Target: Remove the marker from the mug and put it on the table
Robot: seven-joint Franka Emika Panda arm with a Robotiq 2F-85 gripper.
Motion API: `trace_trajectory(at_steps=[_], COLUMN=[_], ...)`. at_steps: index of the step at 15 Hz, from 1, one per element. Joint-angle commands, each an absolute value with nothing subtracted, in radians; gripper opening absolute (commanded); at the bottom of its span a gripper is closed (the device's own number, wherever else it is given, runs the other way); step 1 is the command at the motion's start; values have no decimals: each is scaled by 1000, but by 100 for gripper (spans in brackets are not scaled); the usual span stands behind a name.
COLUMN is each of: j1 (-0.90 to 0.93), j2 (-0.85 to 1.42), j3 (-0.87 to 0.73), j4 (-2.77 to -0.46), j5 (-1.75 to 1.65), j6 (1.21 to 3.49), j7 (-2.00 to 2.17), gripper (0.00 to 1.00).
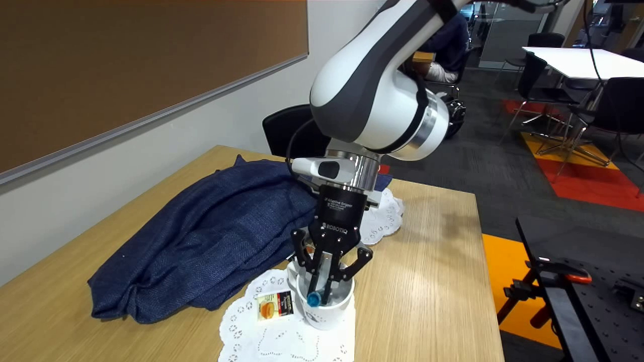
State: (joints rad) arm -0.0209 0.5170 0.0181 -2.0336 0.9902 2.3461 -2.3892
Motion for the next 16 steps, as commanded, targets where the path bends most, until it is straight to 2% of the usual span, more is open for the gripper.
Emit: trace_trajectory(at_steps=[1,10,16], j1=[-50,-91,-111], j2=[417,76,-127], j3=[41,-5,-83], j4=[-2109,-2360,-2513], j5=[1001,1038,1071], j6=[2367,2243,2242], j7=[-2400,-2377,-2309], gripper=[5,5,5])
